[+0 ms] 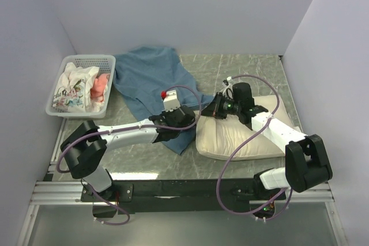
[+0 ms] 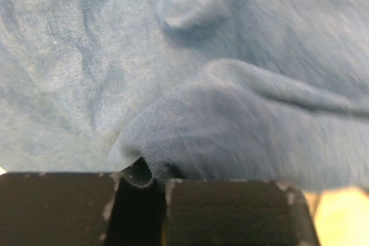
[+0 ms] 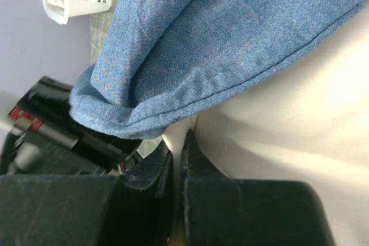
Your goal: Put the pillow into the pillowcase
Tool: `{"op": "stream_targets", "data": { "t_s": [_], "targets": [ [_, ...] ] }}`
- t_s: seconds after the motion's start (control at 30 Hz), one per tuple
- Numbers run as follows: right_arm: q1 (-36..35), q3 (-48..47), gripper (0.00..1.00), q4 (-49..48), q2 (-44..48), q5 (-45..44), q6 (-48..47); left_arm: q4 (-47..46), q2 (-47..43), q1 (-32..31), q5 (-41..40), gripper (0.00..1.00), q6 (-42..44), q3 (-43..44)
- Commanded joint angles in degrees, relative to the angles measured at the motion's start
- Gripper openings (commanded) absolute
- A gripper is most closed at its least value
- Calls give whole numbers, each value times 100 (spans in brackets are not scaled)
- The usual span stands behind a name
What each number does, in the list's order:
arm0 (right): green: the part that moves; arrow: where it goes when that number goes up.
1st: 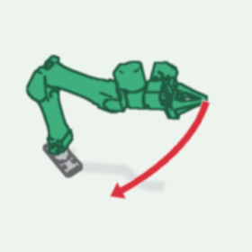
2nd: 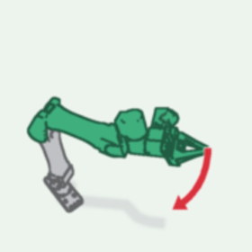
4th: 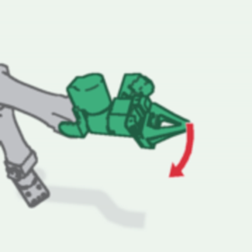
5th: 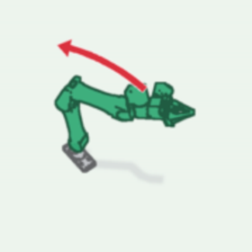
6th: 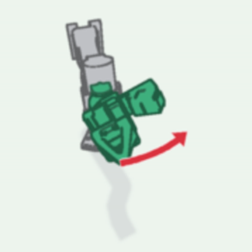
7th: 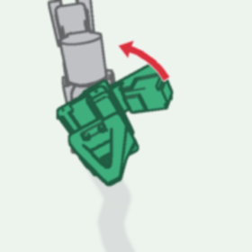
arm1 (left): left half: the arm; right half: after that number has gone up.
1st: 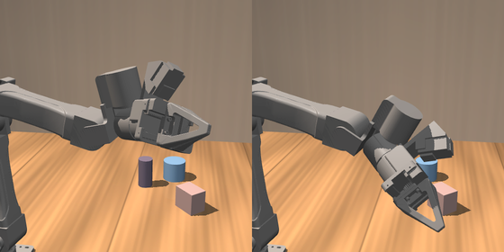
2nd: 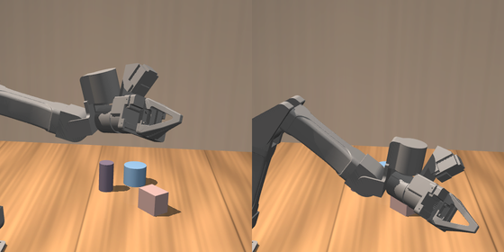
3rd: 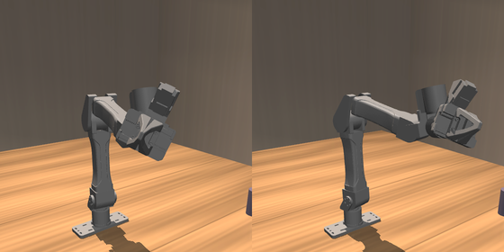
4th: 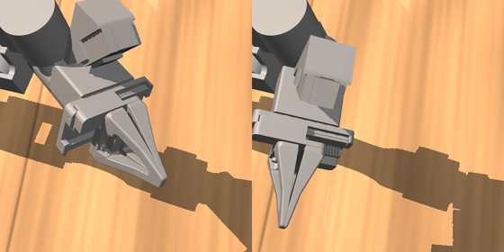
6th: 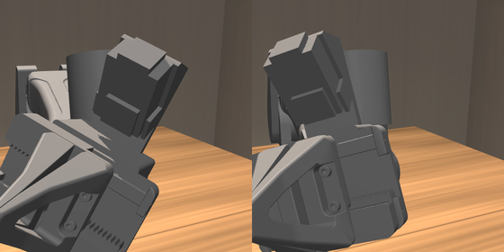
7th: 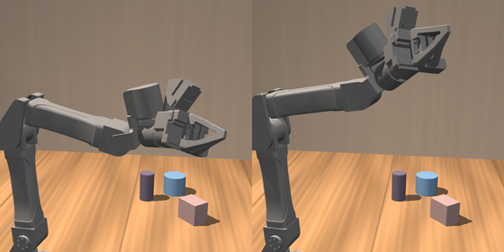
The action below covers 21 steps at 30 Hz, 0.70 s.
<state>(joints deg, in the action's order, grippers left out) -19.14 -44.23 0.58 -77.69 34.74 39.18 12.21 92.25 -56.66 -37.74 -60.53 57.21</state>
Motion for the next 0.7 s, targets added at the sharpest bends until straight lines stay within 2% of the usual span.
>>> {"op": "stream_targets", "data": {
  "t_s": [0.0, 0.13, 0.2, 0.23, 0.33, 0.43, 0.47, 0.67],
  "targets": [
    [-20, -209, 0, -400, -79, 288, 292, 763, -549, -55, 562, 1, 1024, 466],
    [-29, -235, 0, -611, -308, -142, 660, 1037, -1059, -55, 1757, 1, 2121, 536],
    [-29, -174, 0, -734, -396, -774, 819, 1143, -1384, -55, 2233, 1, 2404, 616],
    [-20, -130, 0, -839, -405, -967, 1037, 1178, -1472, -64, 2949, 1, 2710, 685],
    [68, 10, 0, -1261, -440, -1583, 1504, 1424, -1683, -64, 3937, 1, 3177, 861],
    [103, -16, 0, -1411, -449, -2303, 1812, 1697, -1842, -64, 4387, 1, 3407, 862],
    [103, 2, 0, -1455, -431, -2479, 1917, 1749, -1920, -73, 4754, 1, 3434, 845],
    [112, 125, 0, -1903, -317, -3578, 2778, 1645, -2228, -82, 5671, 1, 3636, 800]
  ]
}}
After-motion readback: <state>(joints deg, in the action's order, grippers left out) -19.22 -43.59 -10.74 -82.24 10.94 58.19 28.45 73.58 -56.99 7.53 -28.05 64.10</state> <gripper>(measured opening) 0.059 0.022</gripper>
